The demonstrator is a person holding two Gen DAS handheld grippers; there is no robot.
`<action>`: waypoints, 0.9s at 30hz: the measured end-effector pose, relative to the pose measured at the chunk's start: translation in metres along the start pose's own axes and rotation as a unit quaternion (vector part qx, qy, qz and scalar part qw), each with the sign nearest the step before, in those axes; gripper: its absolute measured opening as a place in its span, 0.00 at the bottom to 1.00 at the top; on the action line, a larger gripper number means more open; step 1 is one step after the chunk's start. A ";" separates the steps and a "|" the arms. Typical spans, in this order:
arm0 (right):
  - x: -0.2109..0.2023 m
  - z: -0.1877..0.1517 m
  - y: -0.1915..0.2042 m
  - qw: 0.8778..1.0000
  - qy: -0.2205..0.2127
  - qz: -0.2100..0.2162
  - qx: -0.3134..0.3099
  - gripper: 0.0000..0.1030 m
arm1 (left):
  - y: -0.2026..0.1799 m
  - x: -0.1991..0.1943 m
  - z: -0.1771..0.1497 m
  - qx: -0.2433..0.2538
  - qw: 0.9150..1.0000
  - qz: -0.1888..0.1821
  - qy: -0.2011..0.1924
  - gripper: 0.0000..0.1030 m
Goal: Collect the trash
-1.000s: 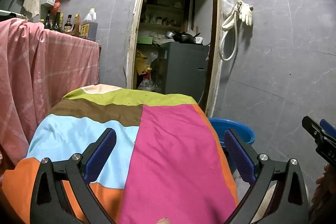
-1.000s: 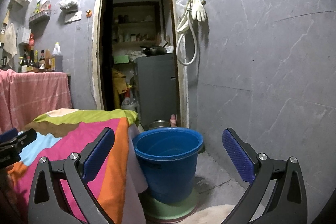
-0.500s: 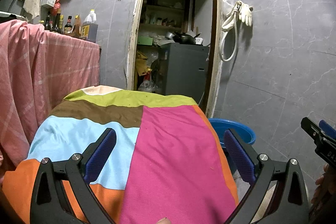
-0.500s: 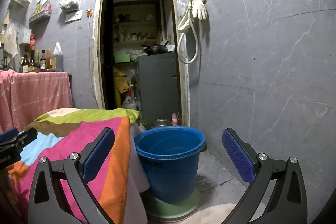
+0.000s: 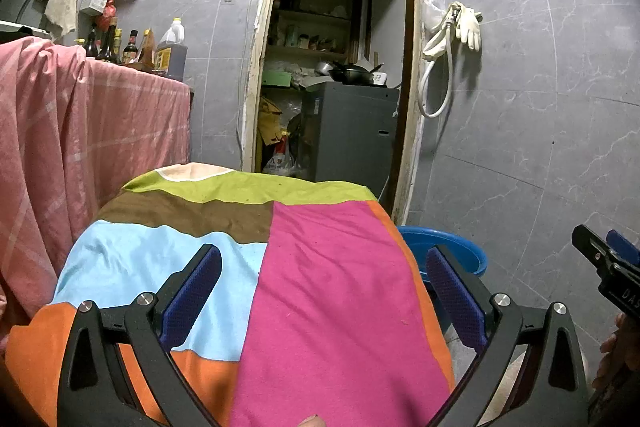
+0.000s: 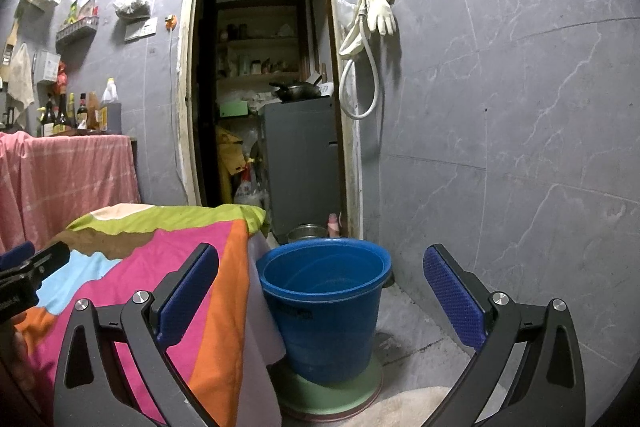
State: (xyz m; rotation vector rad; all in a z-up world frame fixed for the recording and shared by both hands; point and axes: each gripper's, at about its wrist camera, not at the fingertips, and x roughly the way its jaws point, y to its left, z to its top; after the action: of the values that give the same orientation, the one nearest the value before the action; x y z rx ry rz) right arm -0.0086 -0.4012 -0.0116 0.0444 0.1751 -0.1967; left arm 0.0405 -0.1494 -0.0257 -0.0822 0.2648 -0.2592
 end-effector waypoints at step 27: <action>0.000 0.000 0.001 1.000 0.002 0.000 0.000 1.00 | 0.003 0.000 0.000 0.001 1.000 0.000 -0.001 0.97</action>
State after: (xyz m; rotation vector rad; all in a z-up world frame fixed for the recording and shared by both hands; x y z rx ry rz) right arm -0.0083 -0.4004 -0.0116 0.0451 0.1781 -0.1960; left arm 0.0408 -0.1465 -0.0257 -0.0810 0.2632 -0.2603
